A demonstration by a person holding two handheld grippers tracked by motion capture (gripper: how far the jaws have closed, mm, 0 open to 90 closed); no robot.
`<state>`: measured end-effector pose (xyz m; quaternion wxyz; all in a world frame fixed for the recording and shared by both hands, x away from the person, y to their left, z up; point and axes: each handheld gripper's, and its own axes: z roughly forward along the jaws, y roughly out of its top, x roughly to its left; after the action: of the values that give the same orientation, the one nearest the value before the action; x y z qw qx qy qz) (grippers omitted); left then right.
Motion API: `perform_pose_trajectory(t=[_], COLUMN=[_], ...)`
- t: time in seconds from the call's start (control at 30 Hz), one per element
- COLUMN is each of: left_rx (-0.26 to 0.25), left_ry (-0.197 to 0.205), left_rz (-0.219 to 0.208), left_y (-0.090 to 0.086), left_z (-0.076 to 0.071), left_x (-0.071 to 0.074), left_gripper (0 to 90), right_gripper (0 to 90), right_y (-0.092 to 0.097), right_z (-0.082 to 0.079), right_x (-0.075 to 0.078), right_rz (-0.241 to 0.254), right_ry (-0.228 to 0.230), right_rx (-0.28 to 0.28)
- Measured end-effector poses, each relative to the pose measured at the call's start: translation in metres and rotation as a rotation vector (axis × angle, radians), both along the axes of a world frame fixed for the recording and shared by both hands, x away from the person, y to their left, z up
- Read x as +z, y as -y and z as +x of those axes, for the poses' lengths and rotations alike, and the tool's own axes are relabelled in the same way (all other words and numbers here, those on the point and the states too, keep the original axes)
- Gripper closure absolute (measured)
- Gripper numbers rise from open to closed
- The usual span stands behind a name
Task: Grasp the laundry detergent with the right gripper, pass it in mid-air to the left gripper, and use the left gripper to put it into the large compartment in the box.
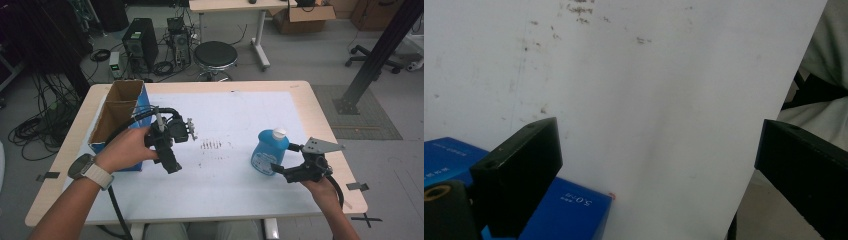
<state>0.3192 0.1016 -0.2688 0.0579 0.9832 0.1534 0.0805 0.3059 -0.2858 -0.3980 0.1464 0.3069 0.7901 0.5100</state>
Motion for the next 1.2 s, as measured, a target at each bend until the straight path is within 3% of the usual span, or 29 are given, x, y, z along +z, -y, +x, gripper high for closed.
perform_pose_trajectory(t=[0.43, 0.63, 1.2], left_rx=[0.005, 0.007, 0.006], left_ry=[0.002, 0.002, 0.001], left_rz=[0.001, 0.000, -0.003], left_y=[-0.002, -0.002, -0.002], left_z=[0.000, 0.000, 0.001], left_x=[0.000, 0.000, -0.001], left_gripper=[5.5, 5.5, 5.5], right_gripper=[5.5, 6.6, 21.4], right_y=[-0.010, -0.016, -0.018], right_z=[0.008, 0.011, 0.012], right_x=[-0.006, -0.008, -0.009], right_rz=[0.038, 0.029, 0.031], right_ry=[0.004, 0.004, 0.030], right_rx=[-0.001, 0.004, -0.023])
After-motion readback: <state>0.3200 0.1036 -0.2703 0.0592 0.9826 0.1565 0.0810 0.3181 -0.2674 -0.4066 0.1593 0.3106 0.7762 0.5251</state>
